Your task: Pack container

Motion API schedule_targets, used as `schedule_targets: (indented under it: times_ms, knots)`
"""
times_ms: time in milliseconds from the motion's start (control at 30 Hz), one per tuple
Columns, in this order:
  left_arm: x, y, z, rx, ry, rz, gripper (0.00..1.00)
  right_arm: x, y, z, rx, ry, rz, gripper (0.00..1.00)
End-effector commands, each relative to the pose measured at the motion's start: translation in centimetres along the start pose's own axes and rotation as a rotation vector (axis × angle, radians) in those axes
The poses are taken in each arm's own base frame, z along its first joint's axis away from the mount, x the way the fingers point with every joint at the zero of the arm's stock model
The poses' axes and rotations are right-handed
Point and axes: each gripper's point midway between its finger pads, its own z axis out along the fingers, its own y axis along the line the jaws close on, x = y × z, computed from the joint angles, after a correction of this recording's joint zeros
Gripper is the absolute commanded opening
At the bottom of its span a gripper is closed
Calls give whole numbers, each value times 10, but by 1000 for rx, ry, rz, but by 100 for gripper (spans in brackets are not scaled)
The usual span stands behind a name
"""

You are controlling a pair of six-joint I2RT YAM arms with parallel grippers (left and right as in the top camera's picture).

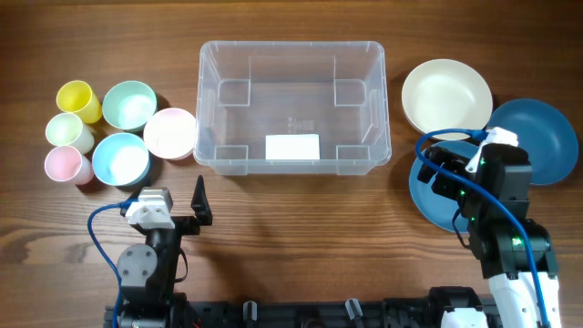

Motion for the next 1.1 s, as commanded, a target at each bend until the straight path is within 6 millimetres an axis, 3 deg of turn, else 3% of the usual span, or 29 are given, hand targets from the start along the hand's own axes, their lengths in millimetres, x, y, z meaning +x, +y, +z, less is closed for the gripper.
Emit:
schedule_targets:
  times_ms: [0,133,333,1067]
  knots:
    - [2,0,1,-3,3,16,100,2,-13,-7,71,7,122,100]
    - [2,0,1,-3,3,16,100,20,-38,-10,183,61,246,100]
    - [2,0,1,-3,3,16,100,19,-50,-11,226,56,266,100]
    - [2,0,1,-3,3,16,100,9,-42,-6,182,35,189,100]
